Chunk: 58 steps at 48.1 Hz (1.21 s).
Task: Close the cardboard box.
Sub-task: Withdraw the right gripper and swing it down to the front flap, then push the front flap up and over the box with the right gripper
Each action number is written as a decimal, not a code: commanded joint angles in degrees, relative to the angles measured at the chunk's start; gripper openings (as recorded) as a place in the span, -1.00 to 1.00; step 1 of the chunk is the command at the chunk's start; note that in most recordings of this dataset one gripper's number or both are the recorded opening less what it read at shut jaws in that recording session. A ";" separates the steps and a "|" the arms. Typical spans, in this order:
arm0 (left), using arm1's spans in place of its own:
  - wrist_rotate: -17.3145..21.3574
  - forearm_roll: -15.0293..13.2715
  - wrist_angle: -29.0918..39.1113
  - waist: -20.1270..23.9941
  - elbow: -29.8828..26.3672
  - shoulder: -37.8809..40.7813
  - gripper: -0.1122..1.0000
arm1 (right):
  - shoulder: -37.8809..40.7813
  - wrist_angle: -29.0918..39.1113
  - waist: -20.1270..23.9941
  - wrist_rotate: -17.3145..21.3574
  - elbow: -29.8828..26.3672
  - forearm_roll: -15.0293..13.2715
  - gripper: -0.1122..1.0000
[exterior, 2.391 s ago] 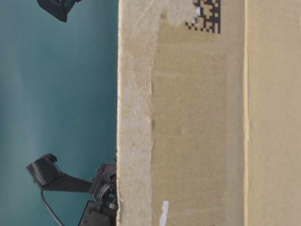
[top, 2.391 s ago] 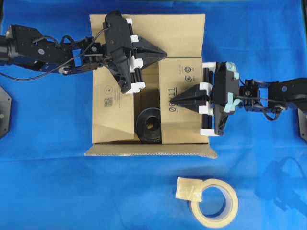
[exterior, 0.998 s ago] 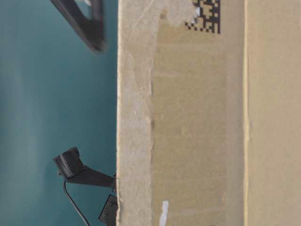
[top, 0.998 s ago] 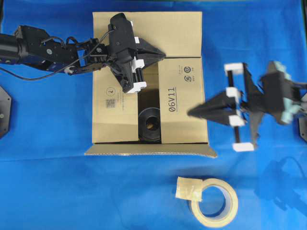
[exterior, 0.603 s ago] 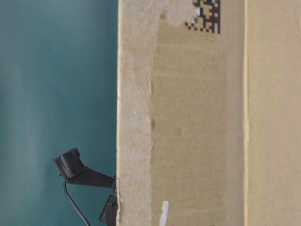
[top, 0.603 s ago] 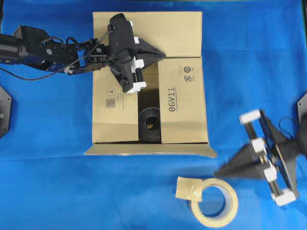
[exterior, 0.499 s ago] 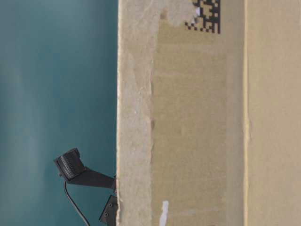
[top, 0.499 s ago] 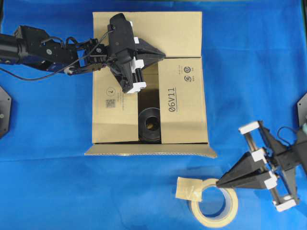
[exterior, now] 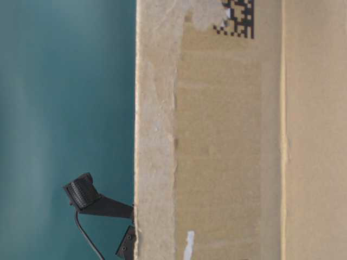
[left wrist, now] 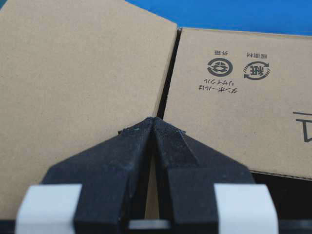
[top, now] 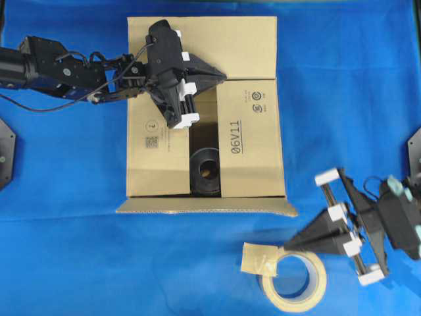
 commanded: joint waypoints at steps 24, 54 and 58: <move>-0.09 0.00 -0.18 0.00 -0.44 -0.53 -0.80 | -4.22 8.70 -19.25 0.62 1.85 3.52 -0.80; -0.26 0.00 -0.18 0.00 -0.70 -0.44 -0.80 | 4.48 7.29 -20.83 0.79 1.85 5.89 -0.80; -0.44 0.00 -0.18 0.00 -0.97 -0.70 -0.80 | 4.48 7.21 -20.83 0.79 1.76 5.89 -0.80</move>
